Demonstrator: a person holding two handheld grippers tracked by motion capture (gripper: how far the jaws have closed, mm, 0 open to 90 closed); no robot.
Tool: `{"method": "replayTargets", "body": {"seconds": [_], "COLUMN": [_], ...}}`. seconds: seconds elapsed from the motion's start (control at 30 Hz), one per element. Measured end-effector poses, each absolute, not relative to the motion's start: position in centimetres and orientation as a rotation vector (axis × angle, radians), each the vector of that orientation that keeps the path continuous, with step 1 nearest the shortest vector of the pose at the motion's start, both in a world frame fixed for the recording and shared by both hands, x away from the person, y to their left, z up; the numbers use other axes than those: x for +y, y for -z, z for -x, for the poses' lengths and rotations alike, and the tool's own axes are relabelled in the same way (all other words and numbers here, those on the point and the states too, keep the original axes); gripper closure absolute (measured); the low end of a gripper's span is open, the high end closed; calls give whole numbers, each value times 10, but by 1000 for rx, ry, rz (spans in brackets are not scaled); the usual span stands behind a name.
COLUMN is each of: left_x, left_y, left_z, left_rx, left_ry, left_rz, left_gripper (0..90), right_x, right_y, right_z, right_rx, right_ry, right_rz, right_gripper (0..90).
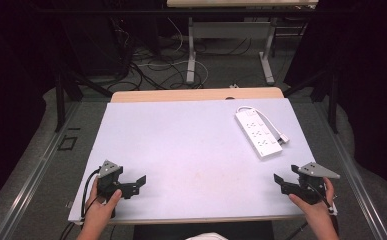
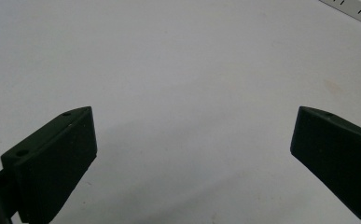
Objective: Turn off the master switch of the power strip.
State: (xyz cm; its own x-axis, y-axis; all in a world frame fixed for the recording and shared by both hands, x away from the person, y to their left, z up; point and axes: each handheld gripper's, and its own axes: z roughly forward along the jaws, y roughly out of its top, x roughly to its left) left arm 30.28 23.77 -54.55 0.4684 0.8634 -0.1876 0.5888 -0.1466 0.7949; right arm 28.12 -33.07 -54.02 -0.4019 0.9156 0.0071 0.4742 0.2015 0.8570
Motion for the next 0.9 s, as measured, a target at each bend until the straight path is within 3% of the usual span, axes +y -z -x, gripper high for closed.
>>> {"method": "replayTargets", "body": {"seconds": [0.53, 0.9], "left_x": [239, 240], "left_y": [546, 546], "left_z": [-296, -294], "left_rx": [1222, 1234], "left_ry": [-427, -438], "left_rz": [-1862, -1865], "left_gripper": [4, 5], "right_x": [-324, -325], "right_y": [535, 521], "right_z": [-287, -296], "right_rx": [1973, 1978], "right_ry": [-1095, -1090], "right_rz": [-1341, -1316], "right_gripper": [359, 370]}}
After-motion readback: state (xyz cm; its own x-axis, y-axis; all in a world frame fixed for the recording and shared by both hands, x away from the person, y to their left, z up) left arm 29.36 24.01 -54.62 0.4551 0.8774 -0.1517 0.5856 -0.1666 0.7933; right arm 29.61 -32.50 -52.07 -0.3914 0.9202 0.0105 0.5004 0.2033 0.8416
